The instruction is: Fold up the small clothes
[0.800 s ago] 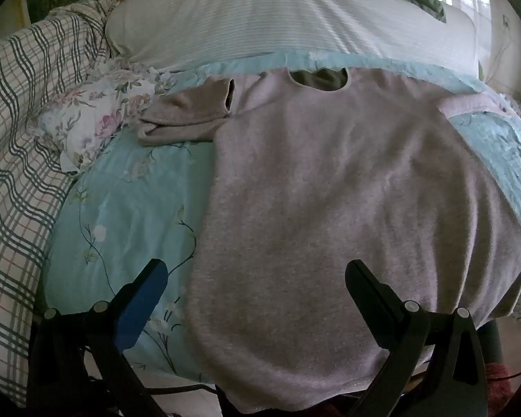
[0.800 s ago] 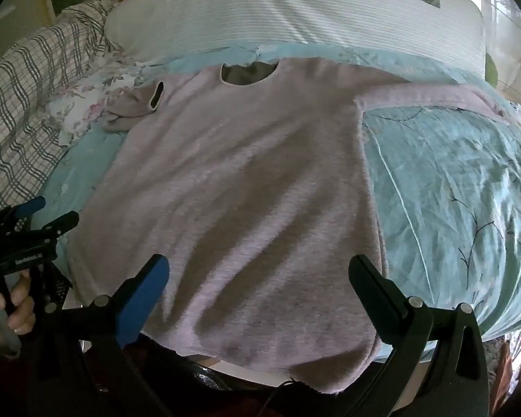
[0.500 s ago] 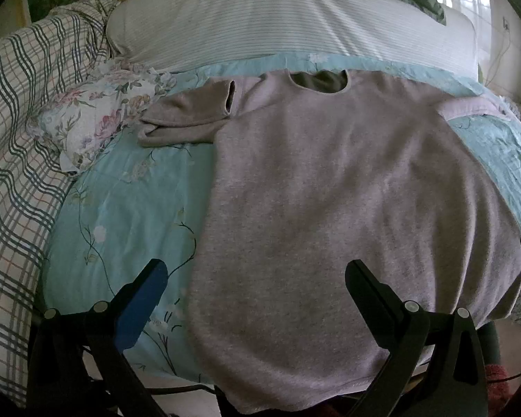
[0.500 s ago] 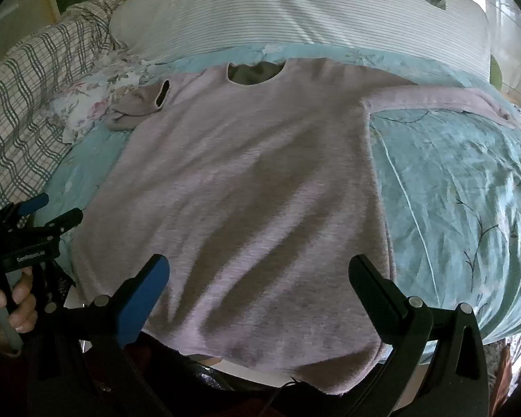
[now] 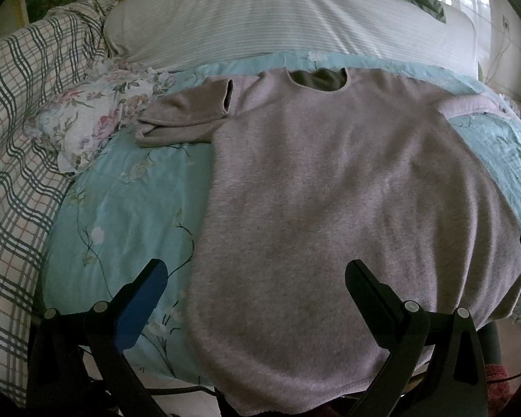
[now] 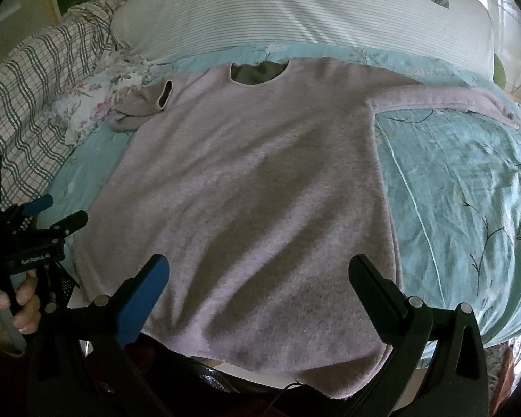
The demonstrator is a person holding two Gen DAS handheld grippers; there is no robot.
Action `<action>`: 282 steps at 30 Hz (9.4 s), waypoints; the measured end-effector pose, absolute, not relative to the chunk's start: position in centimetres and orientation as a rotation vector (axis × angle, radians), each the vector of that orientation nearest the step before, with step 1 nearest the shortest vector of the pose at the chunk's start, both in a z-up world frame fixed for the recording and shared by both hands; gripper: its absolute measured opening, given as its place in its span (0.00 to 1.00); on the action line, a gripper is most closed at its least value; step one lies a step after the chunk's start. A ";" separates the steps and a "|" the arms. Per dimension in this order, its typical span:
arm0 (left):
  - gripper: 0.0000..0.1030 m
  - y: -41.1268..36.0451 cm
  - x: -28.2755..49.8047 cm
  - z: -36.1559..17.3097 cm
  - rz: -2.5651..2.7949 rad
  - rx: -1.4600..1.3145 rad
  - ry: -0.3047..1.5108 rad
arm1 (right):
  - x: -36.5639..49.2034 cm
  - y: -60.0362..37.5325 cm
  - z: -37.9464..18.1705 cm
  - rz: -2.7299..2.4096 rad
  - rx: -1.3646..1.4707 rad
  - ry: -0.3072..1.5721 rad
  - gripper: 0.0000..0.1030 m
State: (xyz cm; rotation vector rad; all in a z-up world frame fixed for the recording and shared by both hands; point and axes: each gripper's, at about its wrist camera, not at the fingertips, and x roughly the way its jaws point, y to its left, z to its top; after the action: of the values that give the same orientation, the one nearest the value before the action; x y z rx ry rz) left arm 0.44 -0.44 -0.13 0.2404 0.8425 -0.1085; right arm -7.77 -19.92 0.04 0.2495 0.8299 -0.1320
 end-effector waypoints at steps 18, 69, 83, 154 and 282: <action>0.99 -1.4 2.3 -1.2 -0.118 0.252 0.815 | -6.5 -23.6 -0.1 -0.134 0.352 0.826 1.00; 0.99 -11.1 14.9 -4.0 -0.211 0.251 0.985 | 6.9 -60.6 5.9 -0.324 0.718 0.476 0.06; 0.99 -4.2 13.1 -2.9 -0.256 0.085 0.936 | 28.0 -30.5 1.5 0.304 0.885 0.738 0.06; 0.41 5.5 29.8 -3.6 -0.093 -0.069 0.888 | 16.7 -36.8 -2.9 -0.150 0.550 0.921 0.64; 0.72 11.4 25.6 -8.6 -0.077 -0.446 0.727 | 51.0 -12.7 -5.2 0.859 0.562 1.435 0.87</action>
State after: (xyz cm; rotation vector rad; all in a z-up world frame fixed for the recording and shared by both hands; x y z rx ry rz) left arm 25.61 11.43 -8.61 -0.4463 0.7271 -0.0770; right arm 50.97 -12.65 -5.19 0.5625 1.4353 0.8591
